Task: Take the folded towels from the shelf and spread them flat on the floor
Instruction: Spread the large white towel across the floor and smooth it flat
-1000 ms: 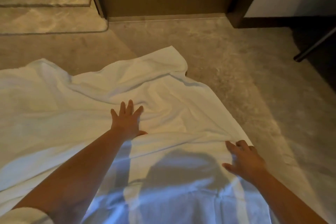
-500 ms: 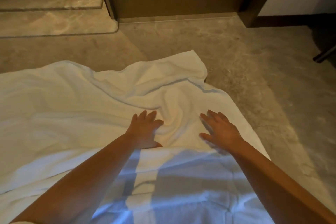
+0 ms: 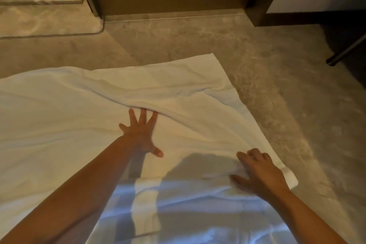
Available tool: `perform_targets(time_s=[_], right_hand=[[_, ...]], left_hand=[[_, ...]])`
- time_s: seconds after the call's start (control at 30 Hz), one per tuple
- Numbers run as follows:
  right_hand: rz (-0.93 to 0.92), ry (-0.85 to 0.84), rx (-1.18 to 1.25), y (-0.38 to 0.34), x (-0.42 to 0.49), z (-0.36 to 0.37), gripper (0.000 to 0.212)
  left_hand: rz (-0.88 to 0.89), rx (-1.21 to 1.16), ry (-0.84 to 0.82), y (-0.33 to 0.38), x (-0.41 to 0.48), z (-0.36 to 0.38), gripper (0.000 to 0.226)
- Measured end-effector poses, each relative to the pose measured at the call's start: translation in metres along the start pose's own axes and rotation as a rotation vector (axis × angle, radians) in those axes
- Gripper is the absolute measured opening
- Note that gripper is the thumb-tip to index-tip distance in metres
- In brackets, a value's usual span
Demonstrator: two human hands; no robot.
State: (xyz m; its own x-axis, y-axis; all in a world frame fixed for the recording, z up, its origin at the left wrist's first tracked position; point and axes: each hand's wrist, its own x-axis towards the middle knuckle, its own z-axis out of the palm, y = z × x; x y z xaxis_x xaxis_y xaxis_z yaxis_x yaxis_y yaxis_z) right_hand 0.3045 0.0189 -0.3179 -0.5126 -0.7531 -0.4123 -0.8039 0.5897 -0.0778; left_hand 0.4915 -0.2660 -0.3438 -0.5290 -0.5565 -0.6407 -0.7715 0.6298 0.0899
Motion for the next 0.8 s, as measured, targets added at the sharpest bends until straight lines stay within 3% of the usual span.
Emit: perform_targets(time_s=[0.1,0.17,0.37,0.47,0.6,0.7,0.73,0.8], right_hand=[[-0.102,0.228,0.044,-0.02,0.036,-0.017,0.055],[-0.162,0.272,0.11,-0.036,0.071,-0.028,0.06],[-0.121,0.074,0.087,-0.065,0.173,-0.05,0.069],[-0.063,-0.057,0.111,-0.055,0.187,-0.044,0.081],[0.029,-0.067,0.161,-0.033,0.179,-0.034,0.092],[0.076,-0.098,0.158,-0.019,0.173,-0.033,0.098],[0.091,-0.108,0.159,-0.015,0.171,-0.032,0.1],[0.122,-0.123,0.169,-0.006,0.166,-0.03,0.102]], left_hand=[[-0.006,-0.019,-0.043,0.001,0.009,-0.002,0.149],[0.001,-0.02,-0.043,-0.002,0.012,0.0,0.149],[0.038,-0.03,-0.022,-0.006,0.015,0.01,0.153],[0.053,-0.033,-0.007,-0.01,0.016,0.012,0.152],[0.069,-0.04,0.022,-0.012,0.013,0.013,0.147],[0.059,-0.068,0.047,-0.014,0.008,0.006,0.129],[0.043,-0.116,0.118,-0.014,0.006,0.0,0.115],[0.014,-0.24,0.443,-0.013,0.006,-0.015,0.078]])
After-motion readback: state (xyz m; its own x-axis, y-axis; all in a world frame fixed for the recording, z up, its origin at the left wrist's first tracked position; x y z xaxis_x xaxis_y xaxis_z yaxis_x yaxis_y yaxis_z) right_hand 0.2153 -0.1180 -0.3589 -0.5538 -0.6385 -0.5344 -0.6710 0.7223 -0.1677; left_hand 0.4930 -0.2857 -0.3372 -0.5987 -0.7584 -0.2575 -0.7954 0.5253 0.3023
